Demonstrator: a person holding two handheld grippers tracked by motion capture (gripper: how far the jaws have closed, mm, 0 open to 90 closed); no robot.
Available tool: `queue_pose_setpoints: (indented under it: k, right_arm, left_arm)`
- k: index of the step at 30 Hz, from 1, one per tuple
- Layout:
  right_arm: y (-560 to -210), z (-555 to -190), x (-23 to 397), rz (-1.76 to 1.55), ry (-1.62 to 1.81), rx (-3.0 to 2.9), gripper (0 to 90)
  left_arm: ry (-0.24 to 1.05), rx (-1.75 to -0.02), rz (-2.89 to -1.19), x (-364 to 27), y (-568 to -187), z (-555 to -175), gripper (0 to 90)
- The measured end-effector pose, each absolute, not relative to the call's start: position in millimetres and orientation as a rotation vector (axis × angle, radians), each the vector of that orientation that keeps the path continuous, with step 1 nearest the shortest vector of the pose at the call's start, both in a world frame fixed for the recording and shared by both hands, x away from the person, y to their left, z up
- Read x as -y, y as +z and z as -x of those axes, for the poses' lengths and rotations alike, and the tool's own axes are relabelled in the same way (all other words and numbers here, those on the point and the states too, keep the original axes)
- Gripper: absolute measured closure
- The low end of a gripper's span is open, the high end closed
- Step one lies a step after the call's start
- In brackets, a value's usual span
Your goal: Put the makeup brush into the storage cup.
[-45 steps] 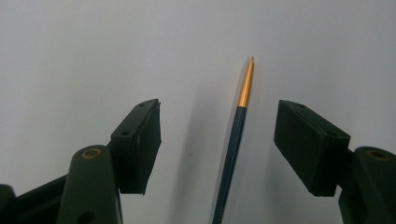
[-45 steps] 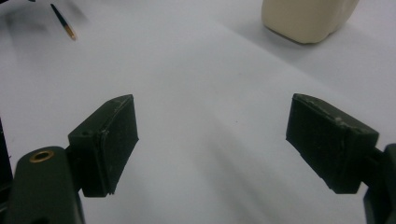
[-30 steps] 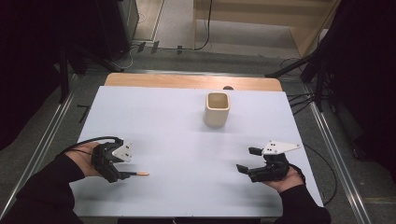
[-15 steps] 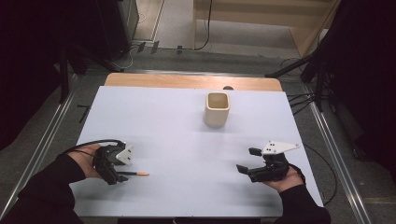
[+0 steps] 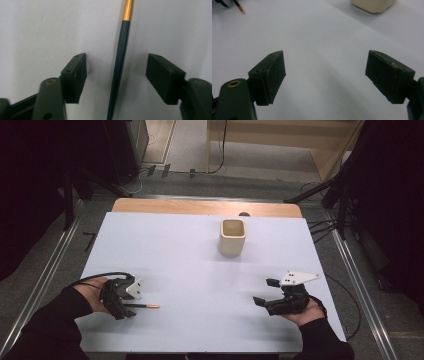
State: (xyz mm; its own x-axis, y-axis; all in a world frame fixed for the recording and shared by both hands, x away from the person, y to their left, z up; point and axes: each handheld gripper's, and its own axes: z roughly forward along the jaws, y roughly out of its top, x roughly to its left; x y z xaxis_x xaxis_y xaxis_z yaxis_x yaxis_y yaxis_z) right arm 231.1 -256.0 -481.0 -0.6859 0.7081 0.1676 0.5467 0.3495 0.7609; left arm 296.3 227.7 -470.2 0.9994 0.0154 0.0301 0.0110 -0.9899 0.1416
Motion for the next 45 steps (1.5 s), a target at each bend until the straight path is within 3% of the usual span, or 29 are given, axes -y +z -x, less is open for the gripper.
queue_pose_setpoints:
  k: [7, 11, 31, 45]
  right_arm:
    - [-481, -231, 256, -1.141, 1.243, -2.422, 17.6]
    - [-481, -231, 256, -1.143, 1.238, -2.423, 17.7]
    - [-482, -231, 256, -1.163, 1.217, -2.432, 19.2]
    - [-482, -232, 255, -1.161, 1.220, -2.434, 19.5]
  left_arm:
    - [0.033, -0.018, -3.051, -222, -468, -297, 47.9]
    - [0.034, -0.008, -3.079, -219, -467, -297, 58.2]
    - [0.002, -0.073, -3.110, -215, -468, -303, 83.7]
    - [-0.010, -0.079, -3.085, -218, -466, -306, 85.2]
